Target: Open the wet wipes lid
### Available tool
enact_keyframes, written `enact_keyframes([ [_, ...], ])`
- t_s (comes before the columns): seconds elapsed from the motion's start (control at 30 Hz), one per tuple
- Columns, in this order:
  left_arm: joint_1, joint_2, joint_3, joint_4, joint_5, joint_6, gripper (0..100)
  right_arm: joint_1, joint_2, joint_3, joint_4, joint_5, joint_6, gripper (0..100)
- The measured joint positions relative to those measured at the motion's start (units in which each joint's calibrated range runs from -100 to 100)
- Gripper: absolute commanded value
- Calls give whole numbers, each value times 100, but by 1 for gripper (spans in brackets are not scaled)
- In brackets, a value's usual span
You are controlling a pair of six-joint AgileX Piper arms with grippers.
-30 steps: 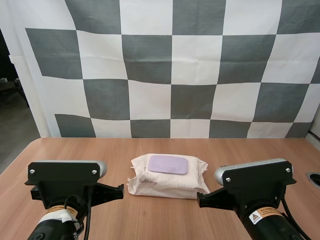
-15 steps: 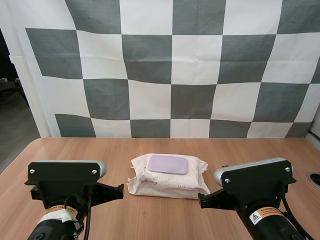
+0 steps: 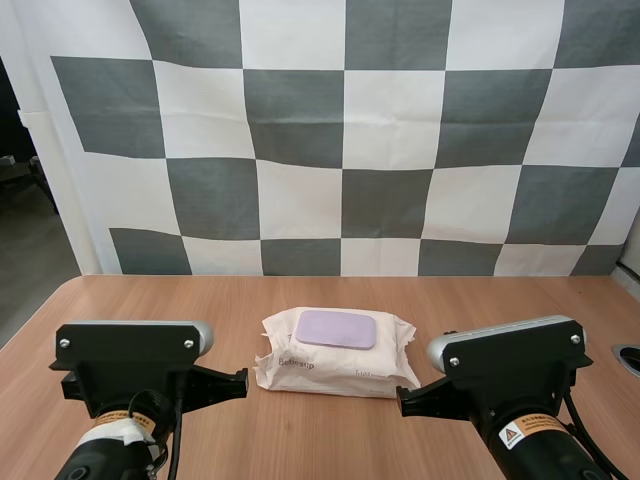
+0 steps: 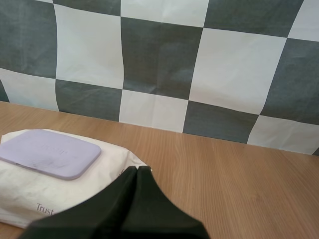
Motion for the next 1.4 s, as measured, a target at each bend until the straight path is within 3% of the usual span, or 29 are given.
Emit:
enact_keyframes([
  [0.43, 0, 0, 0, 0, 0, 0, 0, 0, 0, 0, 0, 0, 0, 0],
  [0.8, 0, 0, 0, 0, -15, 12, 0, 0, 0, 0, 403, 0, 0, 0],
  [0.97, 0, 0, -46, 335, -453, 12, 0, 0, 0, -62, 463, -715, 0, 0],
  [1.1, 0, 0, -540, 695, -486, 12, 0, 0, 0, -631, 392, -622, 0, 0],
  [1.4, 0, 0, -1843, 995, 803, 12, 0, 0, 0, -2341, 544, 583, 0, 0],
])
